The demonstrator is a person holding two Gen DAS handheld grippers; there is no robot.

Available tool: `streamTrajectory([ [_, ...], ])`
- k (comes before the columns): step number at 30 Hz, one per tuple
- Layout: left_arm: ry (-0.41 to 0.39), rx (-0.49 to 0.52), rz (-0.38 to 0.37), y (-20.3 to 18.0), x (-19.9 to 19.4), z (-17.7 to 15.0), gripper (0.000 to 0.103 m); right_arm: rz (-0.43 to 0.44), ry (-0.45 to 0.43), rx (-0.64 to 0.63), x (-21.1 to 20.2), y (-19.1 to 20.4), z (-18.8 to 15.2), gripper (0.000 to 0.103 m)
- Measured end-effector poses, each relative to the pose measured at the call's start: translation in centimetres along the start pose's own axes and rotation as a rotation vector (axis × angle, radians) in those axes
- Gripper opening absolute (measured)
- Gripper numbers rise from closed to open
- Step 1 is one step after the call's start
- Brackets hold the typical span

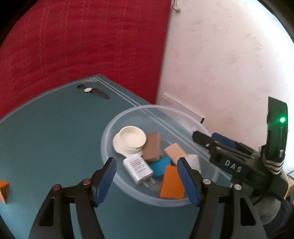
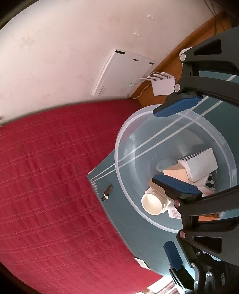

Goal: Organize rigid objects
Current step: 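Carry the orange block into the clear bowl and open the left tool, then move both open tools away from the clear bowl toward the remaining blocks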

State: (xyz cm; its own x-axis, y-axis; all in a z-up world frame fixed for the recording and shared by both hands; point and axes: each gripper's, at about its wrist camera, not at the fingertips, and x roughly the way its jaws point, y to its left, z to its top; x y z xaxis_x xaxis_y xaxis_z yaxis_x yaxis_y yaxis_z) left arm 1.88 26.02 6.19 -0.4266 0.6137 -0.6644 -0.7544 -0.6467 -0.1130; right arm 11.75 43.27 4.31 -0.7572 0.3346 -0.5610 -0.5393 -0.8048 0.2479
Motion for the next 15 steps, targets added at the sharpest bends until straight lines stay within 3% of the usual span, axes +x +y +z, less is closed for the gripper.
streamTrajectory([
  [3,0.001,0.006,0.023,0.0,-0.3,-0.5,0.072,0.001,0.005,-0.011,0.0,0.2,-0.1,0.066],
  [15,-0.002,-0.013,0.087,0.9,-0.6,-1.1,0.092,-0.02,-0.022,-0.045,-0.5,1.0,-0.3,0.067],
])
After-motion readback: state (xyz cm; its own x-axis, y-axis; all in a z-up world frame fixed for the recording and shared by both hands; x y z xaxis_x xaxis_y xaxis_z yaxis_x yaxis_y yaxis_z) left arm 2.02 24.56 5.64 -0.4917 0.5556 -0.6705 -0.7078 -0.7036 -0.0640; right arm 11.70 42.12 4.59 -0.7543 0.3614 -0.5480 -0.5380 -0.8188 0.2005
